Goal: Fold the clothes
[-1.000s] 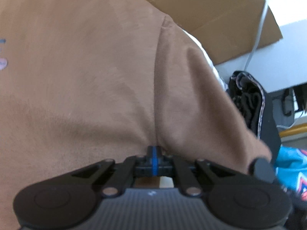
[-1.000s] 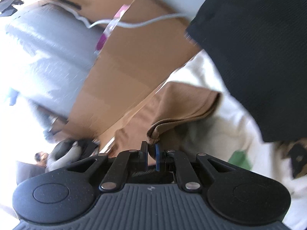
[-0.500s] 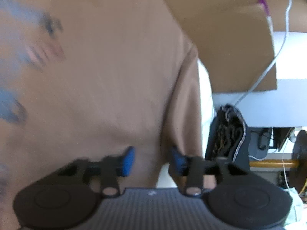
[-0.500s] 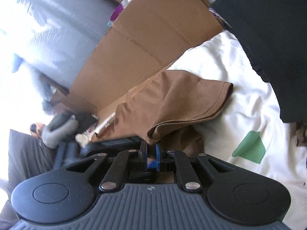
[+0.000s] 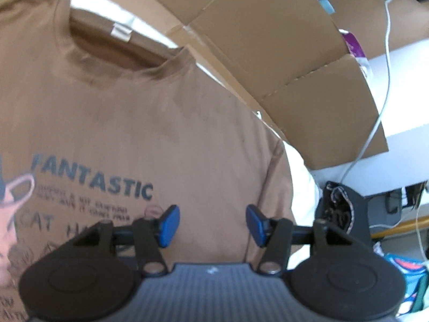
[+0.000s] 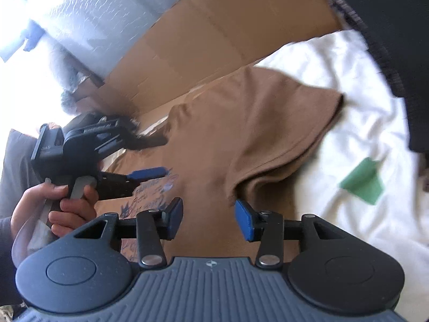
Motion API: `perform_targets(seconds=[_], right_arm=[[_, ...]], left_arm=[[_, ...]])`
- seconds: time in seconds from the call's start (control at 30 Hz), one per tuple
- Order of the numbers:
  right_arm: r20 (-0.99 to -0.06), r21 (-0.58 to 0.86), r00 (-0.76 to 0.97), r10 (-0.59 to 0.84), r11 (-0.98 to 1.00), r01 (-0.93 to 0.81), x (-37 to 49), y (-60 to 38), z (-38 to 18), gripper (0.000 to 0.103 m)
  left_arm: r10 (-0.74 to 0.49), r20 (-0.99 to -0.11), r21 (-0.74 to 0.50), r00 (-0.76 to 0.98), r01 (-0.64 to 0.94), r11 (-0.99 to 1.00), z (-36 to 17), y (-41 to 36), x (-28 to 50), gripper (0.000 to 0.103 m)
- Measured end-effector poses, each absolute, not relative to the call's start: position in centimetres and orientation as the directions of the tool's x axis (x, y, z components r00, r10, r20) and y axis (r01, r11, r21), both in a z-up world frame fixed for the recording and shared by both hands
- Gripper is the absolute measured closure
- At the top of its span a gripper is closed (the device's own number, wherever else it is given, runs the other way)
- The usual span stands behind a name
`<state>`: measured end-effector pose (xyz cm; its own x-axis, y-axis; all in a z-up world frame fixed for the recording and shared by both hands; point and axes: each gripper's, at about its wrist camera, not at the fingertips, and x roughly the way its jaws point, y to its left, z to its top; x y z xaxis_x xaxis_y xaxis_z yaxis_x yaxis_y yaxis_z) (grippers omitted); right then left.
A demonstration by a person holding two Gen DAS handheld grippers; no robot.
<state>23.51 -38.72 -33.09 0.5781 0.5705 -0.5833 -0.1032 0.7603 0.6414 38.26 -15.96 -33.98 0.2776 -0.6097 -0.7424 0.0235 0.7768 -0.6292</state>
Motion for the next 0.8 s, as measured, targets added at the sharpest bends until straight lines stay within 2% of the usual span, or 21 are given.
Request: perform_targets(seconds=[0.07,0.17,0.5,0.8], right_arm=[[-0.567,0.667,0.623,0.539,0.744,-0.036,23.6,-40.5,-33.0,0.053],[-0.599,0.609,0.678,0.426,0.793,0.039,24.4,-41.9,-32.8,0.053],[-0.637,0.552,0.732,0.240,0.805,0.217,28.3,-42.9,-34.7,0.053],[-0.669,0.563,0.720,0.184,0.758,0.329,30.6,-42.9,-36.4,0.053]], left_arm=[[-0.613,-0.740,-0.629,0.276,0.039,0.776,-33.9,-16.0,38.3,0.046],[-0.623,-0.732,-0.633,0.275,0.063,0.771,-33.6,-15.3,37.9,0.046],[-0.620,-0.740,-0.617,0.261,0.102,0.780,-33.5,-12.5,36.9,0.046],[-0.565,-0.782,-0.549,0.264,0.139,0.824,-34.4,-12.5,37.3,0.046]])
